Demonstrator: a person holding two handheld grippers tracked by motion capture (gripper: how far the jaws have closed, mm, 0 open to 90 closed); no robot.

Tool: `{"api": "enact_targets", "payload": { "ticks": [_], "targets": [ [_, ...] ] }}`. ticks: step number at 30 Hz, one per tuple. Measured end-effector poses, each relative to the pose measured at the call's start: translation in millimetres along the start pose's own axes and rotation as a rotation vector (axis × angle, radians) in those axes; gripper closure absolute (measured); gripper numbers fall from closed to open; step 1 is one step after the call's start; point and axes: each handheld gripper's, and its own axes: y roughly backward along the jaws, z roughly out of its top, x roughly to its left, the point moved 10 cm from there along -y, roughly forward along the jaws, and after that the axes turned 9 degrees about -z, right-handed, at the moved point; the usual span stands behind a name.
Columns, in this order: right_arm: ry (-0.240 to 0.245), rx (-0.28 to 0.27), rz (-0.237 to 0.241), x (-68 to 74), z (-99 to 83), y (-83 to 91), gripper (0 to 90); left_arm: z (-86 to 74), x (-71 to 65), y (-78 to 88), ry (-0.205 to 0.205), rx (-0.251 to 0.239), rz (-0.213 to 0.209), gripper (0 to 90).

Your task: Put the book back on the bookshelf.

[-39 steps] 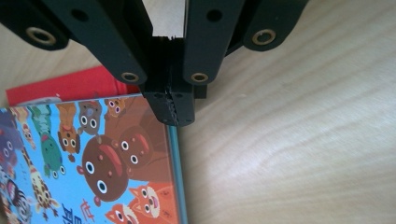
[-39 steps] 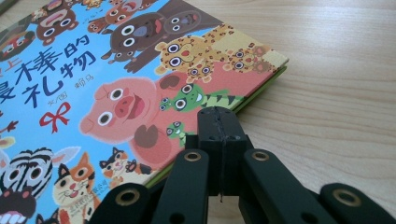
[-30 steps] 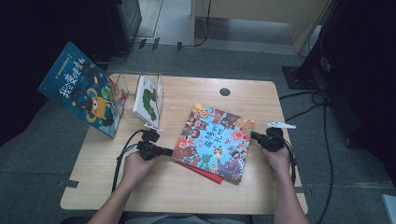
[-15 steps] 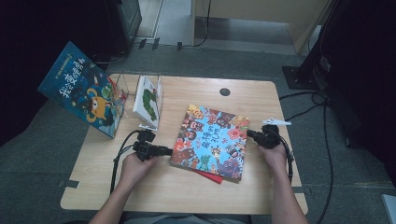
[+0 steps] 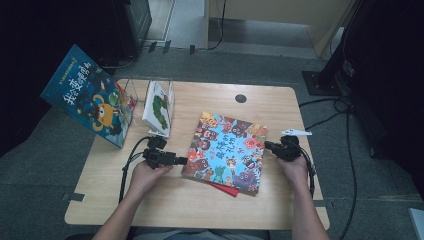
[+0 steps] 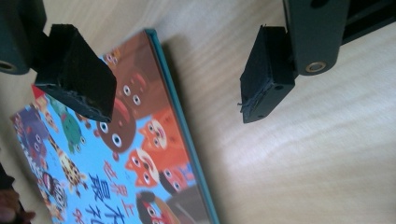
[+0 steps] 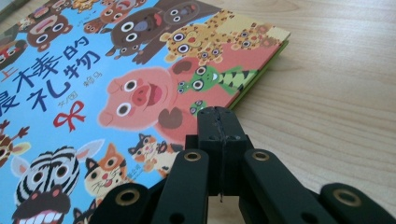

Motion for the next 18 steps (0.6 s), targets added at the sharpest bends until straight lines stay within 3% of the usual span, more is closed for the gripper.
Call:
{"api": "enact_targets", "payload": {
  "ticks": [6,13,18],
  "targets": [
    [0.004,-0.009,0.011,4.5,-5.3,7.5,90.0,8.5,5.4,-2.2,0.023,0.017,-0.028,38.4],
    [0.025,-0.005,0.016,9.5,-12.4,13.8,90.0,19.8,11.0,-6.5,0.023,0.026,-0.031,41.7],
    [0.035,-0.001,0.013,10.7,-16.4,17.1,90.0,26.6,15.3,-10.5,0.033,0.034,-0.002,42.3]
  ]
}}
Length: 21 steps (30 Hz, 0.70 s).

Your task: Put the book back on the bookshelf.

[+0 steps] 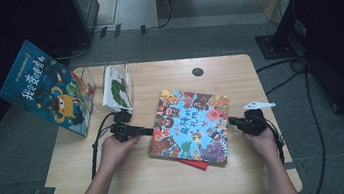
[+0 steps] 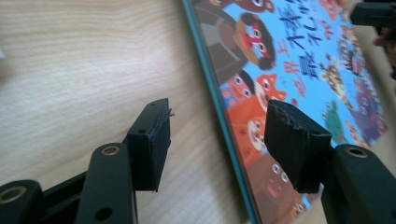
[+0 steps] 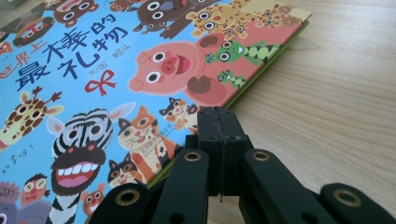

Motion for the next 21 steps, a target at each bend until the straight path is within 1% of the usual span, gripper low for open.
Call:
{"api": "enact_targets", "payload": {
  "ticks": [3,4,6,8,10,13,14,15,16,17,19,20,21],
  "targets": [
    [-0.001,-0.002,0.004,0.3,-0.6,0.9,90.0,5.9,-1.7,-0.4,-0.025,-0.014,-0.002,45.1],
    [0.003,0.0,0.008,1.1,-0.8,0.5,90.0,7.2,-2.1,-1.5,-0.021,-0.009,-0.002,45.3],
    [0.009,0.003,0.011,2.3,-1.3,-0.4,90.0,9.8,-2.5,-2.8,-0.027,-0.002,0.0,44.7],
    [0.008,0.003,0.017,4.3,-1.1,-1.2,90.0,12.3,-3.0,-4.4,-0.022,0.002,-0.004,43.9],
    [0.017,0.007,0.023,6.1,-1.7,-2.4,90.0,14.6,-2.7,-6.3,-0.019,0.005,-0.013,45.1],
    [0.014,0.006,0.023,5.7,-1.3,-2.7,90.0,18.0,-1.4,-9.1,-0.016,0.011,-0.009,44.9],
    [0.014,0.007,0.023,5.7,-1.3,-2.8,90.0,19.1,-1.0,-10.1,-0.02,0.01,-0.008,44.6],
    [0.016,0.006,0.023,5.7,-1.3,-2.9,90.0,20.3,-1.3,-11.9,-0.014,0.002,-0.011,44.2],
    [0.014,0.006,0.025,5.6,-1.3,-2.9,90.0,20.2,-0.5,-12.8,-0.015,0.012,-0.012,43.7],
    [0.014,0.007,0.027,5.5,-1.4,-2.9,90.0,20.5,-0.1,-14.2,-0.01,0.011,-0.008,43.2],
    [0.009,0.008,0.029,5.3,-1.4,-3.1,90.0,20.2,-1.4,-16.6,-0.001,0.014,-0.016,42.9],
    [0.009,0.007,0.029,5.2,-1.4,-3.3,90.0,19.4,-1.3,-17.1,-0.009,0.022,-0.011,42.8],
    [0.011,0.005,0.028,4.8,-1.1,-3.6,90.0,19.2,-2.2,-17.8,-0.007,0.022,-0.012,42.8]
  ]
}}
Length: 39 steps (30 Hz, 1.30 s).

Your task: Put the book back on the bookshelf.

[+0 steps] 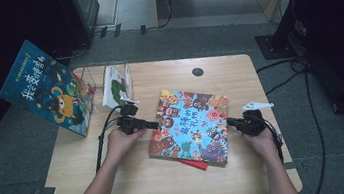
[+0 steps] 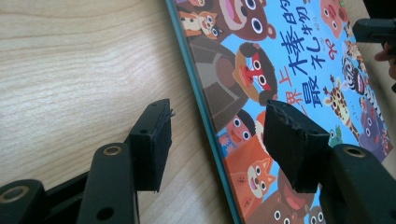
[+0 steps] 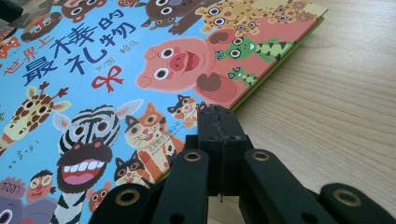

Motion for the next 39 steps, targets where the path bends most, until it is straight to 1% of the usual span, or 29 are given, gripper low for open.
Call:
{"api": "enact_targets", "payload": {
  "ticks": [2,5,9,13,16,17,20,26,29,31,34,35,39],
  "targets": [
    [0.002,-0.003,-0.002,-0.8,0.4,-0.7,90.0,-1.1,0.3,-0.4,0.001,0.007,-0.001,42.8],
    [-0.002,0.007,-0.005,-1.9,1.5,-1.7,90.0,-2.1,0.5,-1.2,0.012,0.006,-0.001,42.6],
    [0.005,0.006,0.0,-0.9,4.5,-5.1,90.0,-4.2,0.4,-2.1,0.008,0.019,0.002,42.5],
    [0.007,0.007,0.003,-0.4,7.8,-8.8,90.0,-3.5,1.3,-2.5,0.019,0.014,0.004,42.2],
    [0.013,0.014,-0.02,-3.1,8.5,-12.4,90.0,-5.1,1.9,-4.4,0.024,0.022,0.01,42.2],
    [0.005,0.021,-0.018,-3.9,8.9,-12.8,90.0,-5.4,1.4,-4.9,0.028,0.02,0.008,42.1],
    [0.008,0.02,-0.017,-4.6,10.9,-15.0,90.0,-5.5,1.1,-6.0,0.04,0.007,0.004,42.3],
    [0.016,0.022,-0.008,1.2,15.3,-20.7,90.0,-7.8,-0.5,-6.2,0.041,0.006,-0.003,42.3],
    [0.026,0.019,-0.003,4.5,17.7,-23.8,90.0,-9.1,-0.5,-4.7,0.054,-0.001,0.013,41.6],
    [0.031,0.022,0.002,6.6,18.7,-25.3,90.0,-11.0,0.4,-2.7,0.051,0.0,0.018,41.4],
    [0.028,0.02,0.01,8.9,19.9,-27.3,90.0,-13.3,1.2,-0.4,0.06,-0.006,0.004,41.8],
    [0.033,0.022,0.007,8.9,20.2,-27.4,90.0,-13.7,1.0,-0.2,0.063,-0.009,0.002,42.0],
    [0.03,0.024,0.021,9.5,20.4,-26.1,90.0,-14.3,0.9,0.0,0.065,-0.009,-0.001,42.3]
  ]
}}
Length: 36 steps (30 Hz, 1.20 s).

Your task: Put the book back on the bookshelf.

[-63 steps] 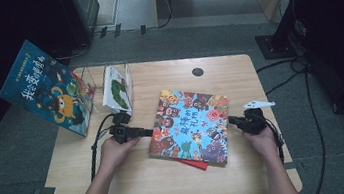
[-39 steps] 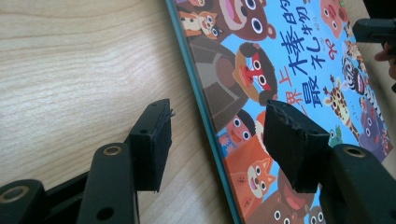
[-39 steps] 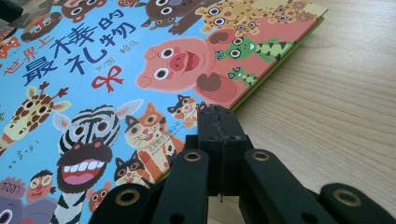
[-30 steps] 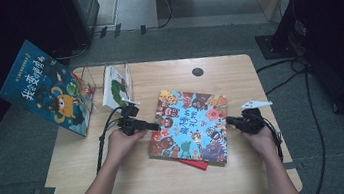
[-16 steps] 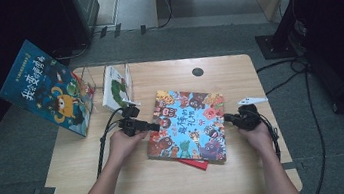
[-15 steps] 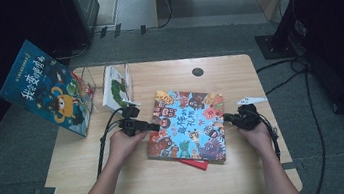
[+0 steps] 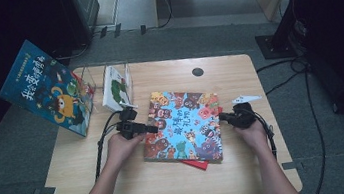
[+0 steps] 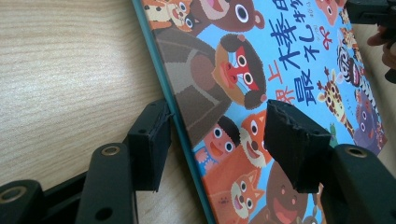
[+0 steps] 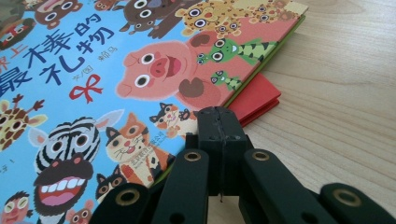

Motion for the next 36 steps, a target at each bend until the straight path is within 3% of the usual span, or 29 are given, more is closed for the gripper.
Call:
{"api": "enact_targets", "payload": {
  "ticks": [7,12,15,18,22,27,30,36],
  "targets": [
    [0.036,-0.006,0.031,8.4,-2.4,8.7,90.0,0.3,0.5,0.2,-0.001,0.01,0.003,43.7],
    [0.054,-0.013,0.021,10.3,-1.7,7.5,90.0,1.6,1.2,0.3,0.024,0.033,0.055,46.7],
    [0.077,-0.014,0.0,11.9,-0.3,6.2,90.0,0.3,0.3,4.8,0.013,0.058,0.071,51.9],
    [0.061,-0.018,0.02,13.3,0.4,4.8,90.0,2.5,-6.6,17.2,0.009,0.045,0.054,54.8],
    [0.08,-0.02,0.038,19.0,0.9,2.6,90.0,13.7,-23.9,41.6,0.024,-0.026,-0.031,56.6],
    [0.104,-0.024,0.078,33.0,2.7,-2.9,90.0,21.6,-52.1,60.0,0.017,-0.012,-0.138,58.1],
    [0.128,-0.024,0.094,43.7,4.0,-6.8,90.0,28.6,-63.7,72.6,0.017,-0.023,-0.149,62.1],
    [0.107,-0.029,0.144,61.6,5.9,-13.6,90.0,37.7,-69.0,89.1,0.026,0.019,-0.08,65.6]
  ]
}}
